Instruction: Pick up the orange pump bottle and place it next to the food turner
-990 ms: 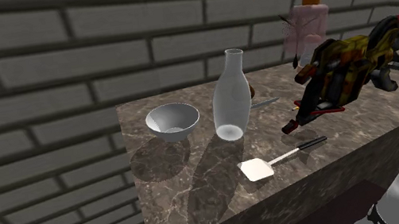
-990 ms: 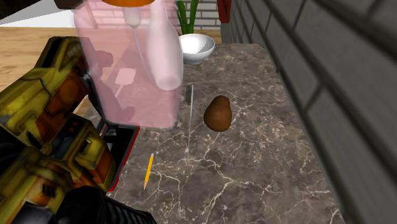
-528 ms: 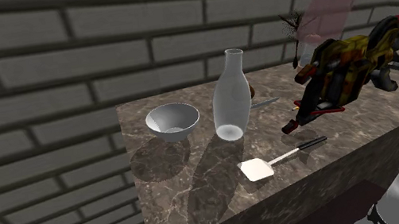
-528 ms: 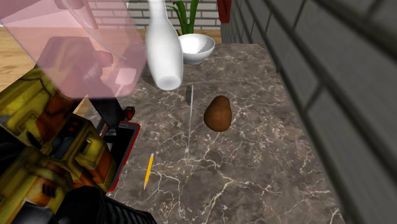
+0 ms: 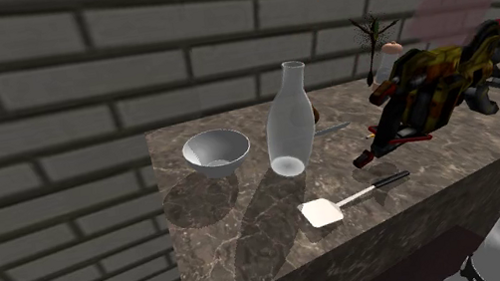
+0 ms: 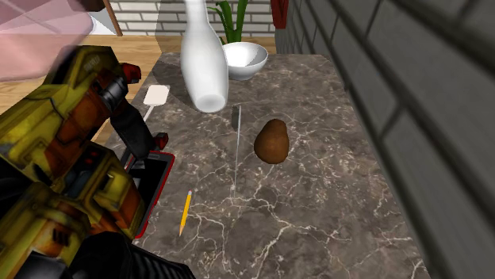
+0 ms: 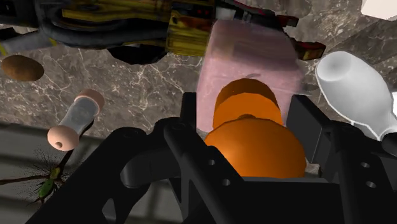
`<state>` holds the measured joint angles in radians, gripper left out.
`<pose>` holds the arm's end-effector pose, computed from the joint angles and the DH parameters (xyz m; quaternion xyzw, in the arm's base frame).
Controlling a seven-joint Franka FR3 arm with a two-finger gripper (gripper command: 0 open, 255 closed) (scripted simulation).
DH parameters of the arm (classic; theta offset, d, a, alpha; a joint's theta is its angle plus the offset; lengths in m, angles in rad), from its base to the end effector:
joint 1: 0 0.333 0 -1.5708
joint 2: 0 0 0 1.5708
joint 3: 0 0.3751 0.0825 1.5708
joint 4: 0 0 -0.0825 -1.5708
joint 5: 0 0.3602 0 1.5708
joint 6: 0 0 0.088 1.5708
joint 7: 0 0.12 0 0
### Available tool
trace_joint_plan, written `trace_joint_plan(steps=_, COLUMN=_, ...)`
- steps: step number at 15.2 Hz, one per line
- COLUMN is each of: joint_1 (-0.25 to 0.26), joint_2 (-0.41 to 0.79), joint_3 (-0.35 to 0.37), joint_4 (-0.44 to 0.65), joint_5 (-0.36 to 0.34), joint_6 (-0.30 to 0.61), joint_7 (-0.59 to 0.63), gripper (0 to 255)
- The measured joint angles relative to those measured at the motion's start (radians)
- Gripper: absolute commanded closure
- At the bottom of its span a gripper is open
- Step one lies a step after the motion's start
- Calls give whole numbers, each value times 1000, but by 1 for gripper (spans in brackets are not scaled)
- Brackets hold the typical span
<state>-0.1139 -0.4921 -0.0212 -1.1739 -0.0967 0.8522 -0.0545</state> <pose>0.1609 -0.0419 0.9311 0.9932 -0.0740 0.0817 0.0363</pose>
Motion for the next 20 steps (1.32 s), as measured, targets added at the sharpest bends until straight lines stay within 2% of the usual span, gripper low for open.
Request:
trace_joint_plan(steps=4, joint_1=-4, joint_2=-6, joint_3=21, joint_4=130, joint_5=-3, joint_6=-137, joint_7=3, gripper=255)
trace_joint_plan(steps=5, joint_1=-4, joint_2=-19, joint_3=22, joint_4=120, joint_5=-2, joint_6=-141, joint_7=5, gripper=255)
trace_joint_plan(steps=14, joint_1=2, joint_2=-205, joint_3=20, joint_4=-212, joint_5=9, joint_6=3, joint_7=27, gripper=255)
trace_joint_plan(steps=20, joint_1=5, joint_2=-303, joint_3=15, joint_4=-393, joint_5=9, joint_6=86, joint_7=32, gripper=255)
